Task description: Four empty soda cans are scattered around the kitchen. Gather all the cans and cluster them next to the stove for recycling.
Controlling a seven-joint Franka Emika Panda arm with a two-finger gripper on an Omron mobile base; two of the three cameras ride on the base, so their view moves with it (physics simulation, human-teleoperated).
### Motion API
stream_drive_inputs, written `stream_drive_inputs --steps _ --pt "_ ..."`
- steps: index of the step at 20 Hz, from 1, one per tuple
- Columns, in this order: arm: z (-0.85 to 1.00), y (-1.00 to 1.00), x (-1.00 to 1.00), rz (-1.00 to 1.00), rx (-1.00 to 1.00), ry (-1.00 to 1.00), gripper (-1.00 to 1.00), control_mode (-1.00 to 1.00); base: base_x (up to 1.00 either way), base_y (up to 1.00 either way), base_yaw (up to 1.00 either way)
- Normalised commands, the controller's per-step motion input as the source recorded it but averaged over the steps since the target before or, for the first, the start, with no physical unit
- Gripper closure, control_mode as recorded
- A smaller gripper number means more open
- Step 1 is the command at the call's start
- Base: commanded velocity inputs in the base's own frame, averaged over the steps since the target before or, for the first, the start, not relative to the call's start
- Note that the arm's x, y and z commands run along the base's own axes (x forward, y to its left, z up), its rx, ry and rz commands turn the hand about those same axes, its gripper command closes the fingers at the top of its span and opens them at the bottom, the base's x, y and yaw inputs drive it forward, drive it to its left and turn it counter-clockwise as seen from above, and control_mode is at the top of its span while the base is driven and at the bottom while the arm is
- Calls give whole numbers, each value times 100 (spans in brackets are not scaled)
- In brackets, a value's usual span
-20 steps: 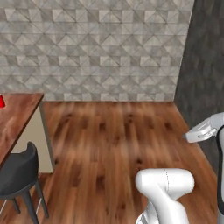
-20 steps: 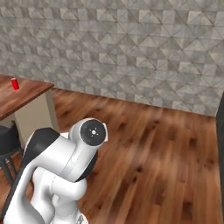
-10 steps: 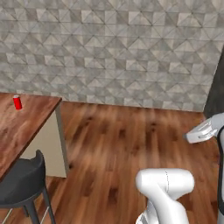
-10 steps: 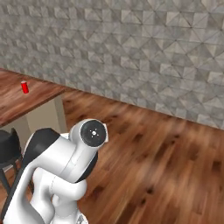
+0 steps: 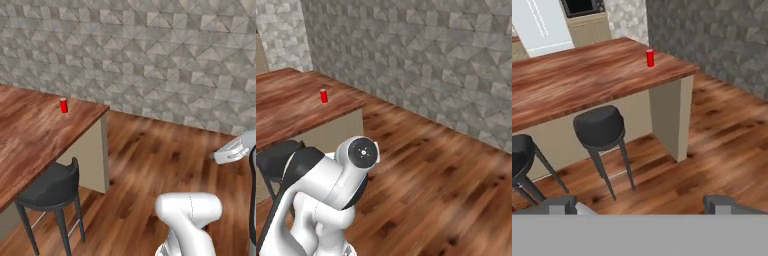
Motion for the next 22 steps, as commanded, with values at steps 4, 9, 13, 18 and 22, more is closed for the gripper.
stream_drive_inputs --steps 4,9,13,18,22 --pt "0 0 0 0 0 0 -100 100 33 -1 46" --pt "0 0 0 0 0 0 -100 100 39 -4 46" --pt "0 0 0 0 0 0 -100 100 43 -7 45" --pt "0 0 0 0 0 0 -100 100 47 -21 38" --pt "0 0 0 0 0 0 -100 100 36 -42 27"
